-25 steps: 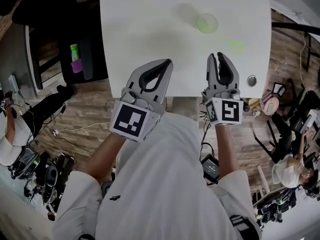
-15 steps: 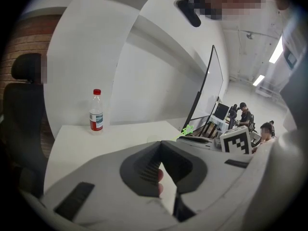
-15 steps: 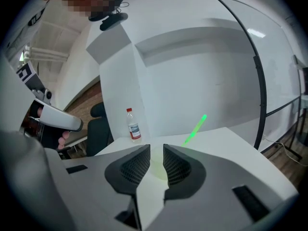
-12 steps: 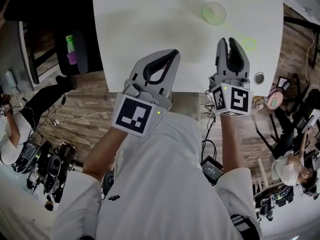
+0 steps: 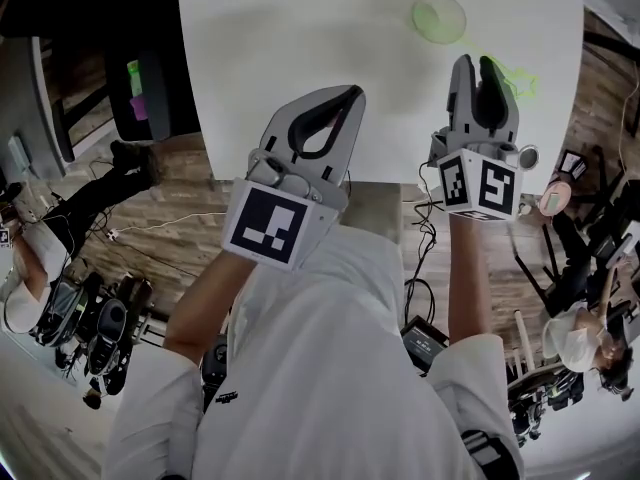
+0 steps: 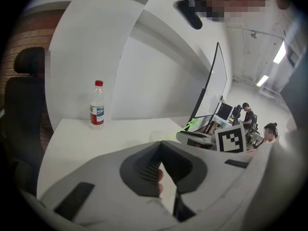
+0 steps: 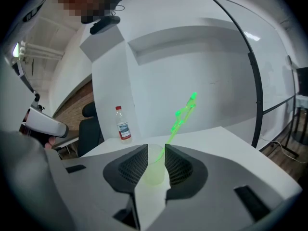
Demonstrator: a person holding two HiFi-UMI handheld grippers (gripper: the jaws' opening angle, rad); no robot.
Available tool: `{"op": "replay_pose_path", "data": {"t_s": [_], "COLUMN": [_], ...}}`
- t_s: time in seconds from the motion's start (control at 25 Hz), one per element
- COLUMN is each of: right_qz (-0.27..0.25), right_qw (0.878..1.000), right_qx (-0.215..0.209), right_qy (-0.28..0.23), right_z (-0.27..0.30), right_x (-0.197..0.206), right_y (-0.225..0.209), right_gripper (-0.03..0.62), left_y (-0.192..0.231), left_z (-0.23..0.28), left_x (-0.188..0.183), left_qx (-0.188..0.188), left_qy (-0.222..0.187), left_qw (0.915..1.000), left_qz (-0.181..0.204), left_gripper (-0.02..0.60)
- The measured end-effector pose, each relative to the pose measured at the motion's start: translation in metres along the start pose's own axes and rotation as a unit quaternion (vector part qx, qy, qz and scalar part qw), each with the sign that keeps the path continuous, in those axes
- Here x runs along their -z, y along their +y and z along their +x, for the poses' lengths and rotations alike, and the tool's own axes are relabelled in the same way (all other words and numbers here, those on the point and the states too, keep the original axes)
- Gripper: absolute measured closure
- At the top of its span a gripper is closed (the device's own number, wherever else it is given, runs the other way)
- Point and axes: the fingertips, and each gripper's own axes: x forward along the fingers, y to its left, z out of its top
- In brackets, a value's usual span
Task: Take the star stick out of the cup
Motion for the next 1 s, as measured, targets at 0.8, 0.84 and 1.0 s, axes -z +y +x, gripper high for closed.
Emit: {"op": "replay_pose_path", "data": {"t_s": [0.8, 0.84, 1.0], "right_qz": [0.001, 0.0, -0.012], "right_qw": [1.0, 1.0, 1.0], "right_qx": [0.013, 0.009, 0.0], "right_qy": [-0.023, -0.026, -0.023], "right_z": [0.02, 0.02, 0.018], "right_x": [-0.008, -0.01, -0.014], "right_y": [-0.022, -0.02, -0.012], "right_gripper": [0.563, 0.57, 0.576], "left_y": [0.004, 0.004, 0.005], "left_z": [0.001, 0.002, 0.001], "left_x": [0.009, 0.008, 0.009], "left_qx": [-0.006, -0.006, -0.006], "left_qy": [0.014, 0.014, 0.013], "left_qw": [0.9999, 0.9999, 0.9999], "left_qz": [0.0, 0.0, 0.001], "left_gripper": [0.588, 0.588, 0.588]}}
